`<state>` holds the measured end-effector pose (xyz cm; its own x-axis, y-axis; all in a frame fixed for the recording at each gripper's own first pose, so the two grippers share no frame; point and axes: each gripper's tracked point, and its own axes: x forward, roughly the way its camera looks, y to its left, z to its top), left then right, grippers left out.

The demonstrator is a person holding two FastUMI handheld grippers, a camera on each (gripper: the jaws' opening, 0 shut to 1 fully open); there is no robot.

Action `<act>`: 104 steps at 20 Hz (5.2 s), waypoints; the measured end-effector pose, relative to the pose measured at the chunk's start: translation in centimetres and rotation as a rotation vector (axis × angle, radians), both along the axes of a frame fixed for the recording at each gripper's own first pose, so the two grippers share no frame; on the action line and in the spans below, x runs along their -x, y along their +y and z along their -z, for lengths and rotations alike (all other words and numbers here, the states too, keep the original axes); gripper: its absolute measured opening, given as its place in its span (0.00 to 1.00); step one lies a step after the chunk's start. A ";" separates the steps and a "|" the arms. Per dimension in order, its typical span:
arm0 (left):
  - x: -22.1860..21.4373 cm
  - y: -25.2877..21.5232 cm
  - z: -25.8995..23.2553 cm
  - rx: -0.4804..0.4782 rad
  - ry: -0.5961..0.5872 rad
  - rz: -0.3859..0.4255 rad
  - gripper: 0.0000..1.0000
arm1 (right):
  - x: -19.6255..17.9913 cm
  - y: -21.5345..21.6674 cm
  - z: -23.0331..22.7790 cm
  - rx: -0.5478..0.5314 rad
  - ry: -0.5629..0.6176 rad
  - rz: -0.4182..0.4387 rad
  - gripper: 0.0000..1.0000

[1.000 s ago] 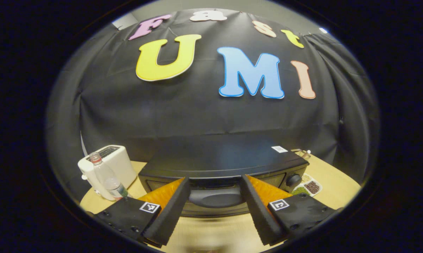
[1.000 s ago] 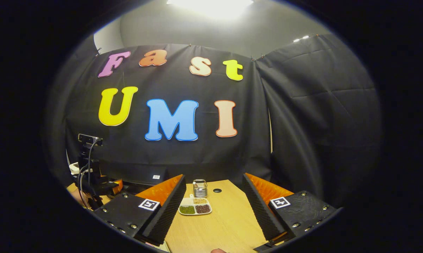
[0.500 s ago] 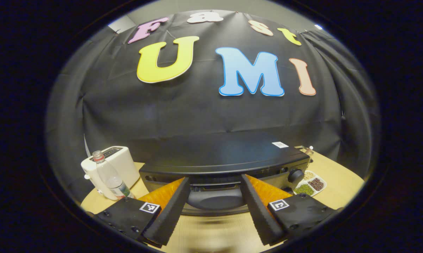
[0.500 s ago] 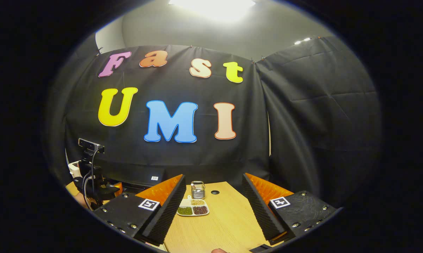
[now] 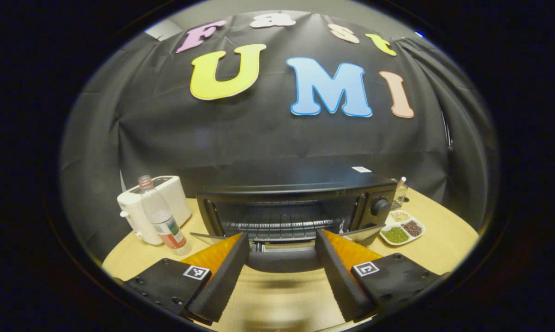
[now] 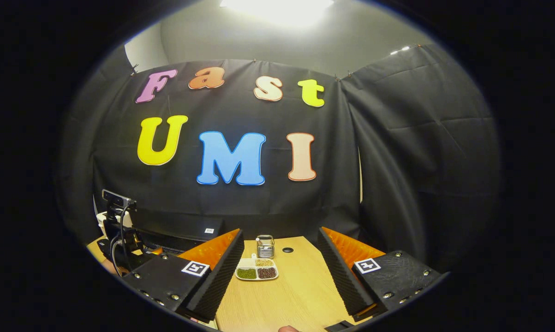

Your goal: Open the electric oven with the left hand, put the food in, and close the electric oven.

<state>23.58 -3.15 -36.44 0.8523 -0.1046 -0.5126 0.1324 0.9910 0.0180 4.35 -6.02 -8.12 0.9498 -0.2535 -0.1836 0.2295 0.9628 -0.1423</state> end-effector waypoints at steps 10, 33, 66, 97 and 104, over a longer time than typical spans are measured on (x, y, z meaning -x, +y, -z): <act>5.4 0.3 3.3 -0.029 0.081 -0.019 0.97 | 1.8 -0.4 0.4 -0.006 0.023 -0.049 0.98; 12.4 9.1 -16.3 -0.040 -0.212 -0.154 1.00 | 1.9 10.9 9.2 -0.335 0.339 -0.519 0.99; 27.3 25.3 -24.4 -0.160 -0.289 -0.475 1.00 | 9.6 15.0 34.2 -0.619 1.463 -0.506 0.55; 24.0 25.1 -22.2 -0.042 -0.303 -0.483 1.00 | 4.5 21.5 28.7 -0.954 1.204 -0.324 0.01; 21.2 25.1 -21.5 -0.046 -0.299 -0.439 0.97 | -1.3 24.0 26.8 -1.103 1.009 -0.173 0.01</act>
<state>2.38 21.99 -14.90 0.9204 0.3119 -0.2357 -0.3124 0.9493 0.0362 5.66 18.00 -34.97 0.3148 0.5429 -0.7786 0.3550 0.6934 0.6270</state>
